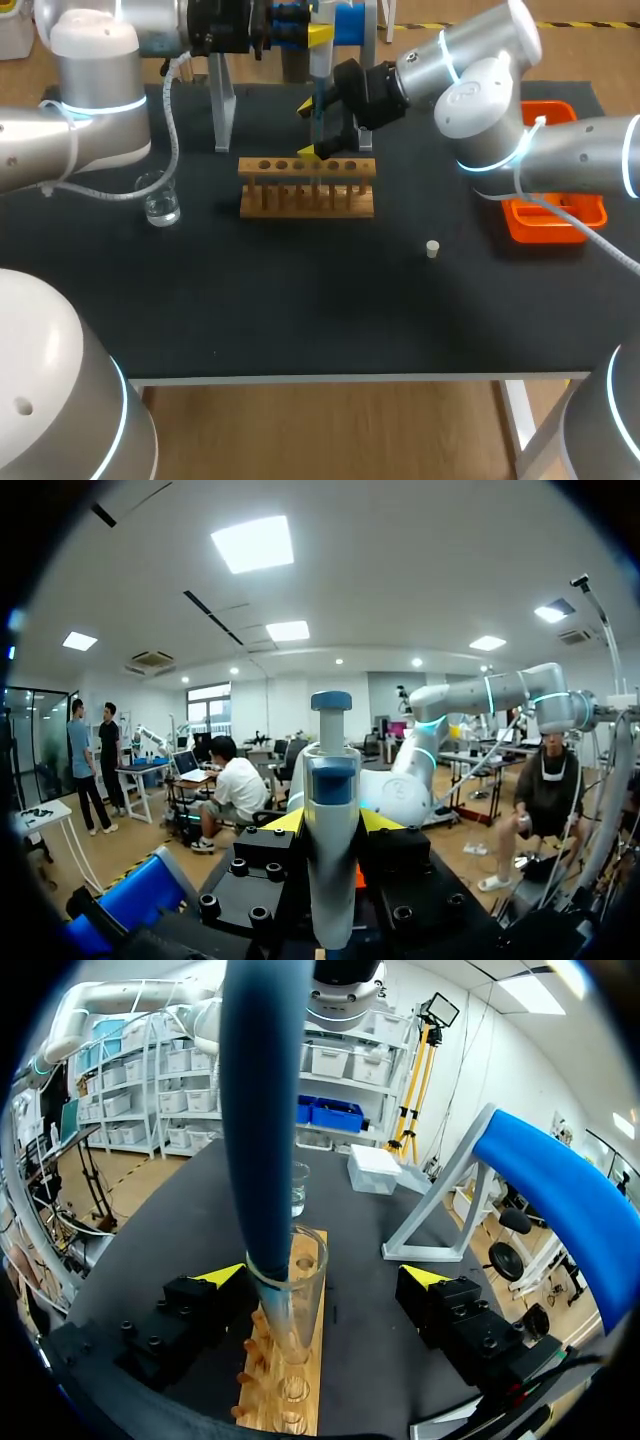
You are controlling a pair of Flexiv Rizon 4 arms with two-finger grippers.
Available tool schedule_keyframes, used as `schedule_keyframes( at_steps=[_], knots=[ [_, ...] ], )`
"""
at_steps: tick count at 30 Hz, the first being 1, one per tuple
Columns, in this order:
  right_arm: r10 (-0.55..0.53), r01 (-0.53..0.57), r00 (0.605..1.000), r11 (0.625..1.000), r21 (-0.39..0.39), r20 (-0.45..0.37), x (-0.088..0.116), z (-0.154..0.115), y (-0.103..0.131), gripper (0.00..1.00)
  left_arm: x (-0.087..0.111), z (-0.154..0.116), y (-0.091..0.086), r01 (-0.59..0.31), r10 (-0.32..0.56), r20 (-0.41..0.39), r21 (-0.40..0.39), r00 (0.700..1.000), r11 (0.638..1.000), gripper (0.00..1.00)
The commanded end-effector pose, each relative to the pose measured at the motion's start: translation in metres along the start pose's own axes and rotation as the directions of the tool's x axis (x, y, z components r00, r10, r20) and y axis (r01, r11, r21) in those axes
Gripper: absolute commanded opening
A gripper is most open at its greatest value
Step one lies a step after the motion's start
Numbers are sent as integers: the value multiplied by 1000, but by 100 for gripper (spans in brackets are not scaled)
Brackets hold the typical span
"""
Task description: Invert the test tube, pick up the pipette, mount the tip to pipette, aspirate from beaker and dispense into the tube, eject the tip, return the pipette, and cap with the stopper.
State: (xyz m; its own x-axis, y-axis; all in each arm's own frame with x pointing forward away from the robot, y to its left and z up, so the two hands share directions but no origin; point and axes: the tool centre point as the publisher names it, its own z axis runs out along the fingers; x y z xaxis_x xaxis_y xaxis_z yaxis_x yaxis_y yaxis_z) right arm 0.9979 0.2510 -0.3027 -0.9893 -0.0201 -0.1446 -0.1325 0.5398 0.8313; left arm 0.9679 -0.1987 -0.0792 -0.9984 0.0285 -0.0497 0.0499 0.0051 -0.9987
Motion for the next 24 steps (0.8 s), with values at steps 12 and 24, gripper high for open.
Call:
schedule_keyframes(
  at_steps=[12,24],
  knots=[
    [0,0,1000,1000,2,-1,0,-1,0,100,0,0,0,-1,1,3,1,1000,1000,0],
    [0,1,1000,999,-37,20,10,-30,-1,100,0,0,0,-1,1,3,1,1000,1000,0]
  ],
)
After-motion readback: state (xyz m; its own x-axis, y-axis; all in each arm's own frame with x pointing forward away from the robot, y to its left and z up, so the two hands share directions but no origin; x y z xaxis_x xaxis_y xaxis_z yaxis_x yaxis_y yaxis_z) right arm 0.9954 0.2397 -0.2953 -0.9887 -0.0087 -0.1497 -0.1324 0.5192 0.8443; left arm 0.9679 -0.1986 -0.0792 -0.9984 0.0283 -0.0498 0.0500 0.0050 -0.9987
